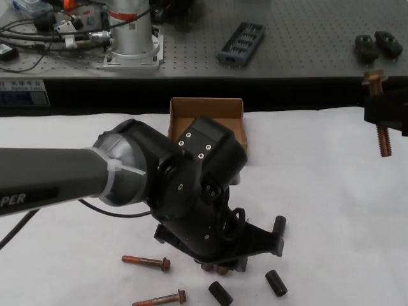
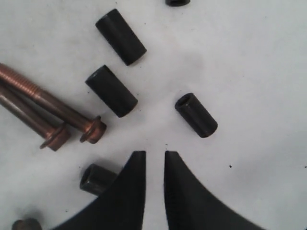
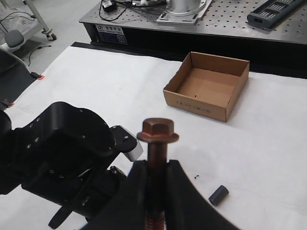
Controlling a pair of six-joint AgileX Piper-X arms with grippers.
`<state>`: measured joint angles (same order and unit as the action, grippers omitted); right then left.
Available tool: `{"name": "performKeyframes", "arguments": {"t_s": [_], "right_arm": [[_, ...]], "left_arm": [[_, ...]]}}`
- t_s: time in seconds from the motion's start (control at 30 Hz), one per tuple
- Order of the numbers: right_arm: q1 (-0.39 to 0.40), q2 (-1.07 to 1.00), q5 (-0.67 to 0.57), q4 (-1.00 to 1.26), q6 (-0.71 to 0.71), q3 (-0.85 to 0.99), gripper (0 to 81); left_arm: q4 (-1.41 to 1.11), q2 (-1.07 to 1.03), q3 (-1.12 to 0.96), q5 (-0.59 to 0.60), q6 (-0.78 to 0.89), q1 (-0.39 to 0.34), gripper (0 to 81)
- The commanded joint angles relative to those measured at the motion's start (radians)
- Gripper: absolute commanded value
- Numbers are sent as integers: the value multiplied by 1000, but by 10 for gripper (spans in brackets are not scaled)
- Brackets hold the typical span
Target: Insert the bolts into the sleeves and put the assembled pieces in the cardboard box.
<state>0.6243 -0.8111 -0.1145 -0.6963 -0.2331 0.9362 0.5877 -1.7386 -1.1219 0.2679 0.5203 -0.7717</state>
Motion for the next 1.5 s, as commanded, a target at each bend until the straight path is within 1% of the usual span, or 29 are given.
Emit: {"name": "performKeyframes", "arguments": {"t_s": [0.0,0.37,0.6,0.77,0.83,0.87,1.0,1.03,1.1,1.27,1.47], "right_arm": [[-7,2,-8,27,10,4,24],[-7,2,-8,28,8,4,24],[-7,2,-8,28,8,4,24],[-7,4,-8,23,11,4,24],[-7,4,-8,23,35,4,24],[-7,4,-8,23,50,4,24],[-7,4,-8,23,64,4,24],[-7,4,-8,23,64,4,24],[-7,4,-8,23,67,4,24],[-7,4,-8,23,67,4,24],[-7,4,-8,23,67,4,24]], "left_arm": [[-10,-1,-2,18,61,3,114],[-12,-25,-2,37,414,3,114],[-4,-92,-2,99,619,3,114],[-4,-98,-6,87,684,6,120],[-12,-98,-6,87,691,6,148],[-12,-98,-6,87,702,6,179],[-9,-92,-6,89,725,6,358],[-1,-87,-6,84,748,6,376],[4,-78,-6,67,769,6,361],[-7,-42,-6,13,759,6,263],[-5,-30,-6,15,755,9,260]]}}
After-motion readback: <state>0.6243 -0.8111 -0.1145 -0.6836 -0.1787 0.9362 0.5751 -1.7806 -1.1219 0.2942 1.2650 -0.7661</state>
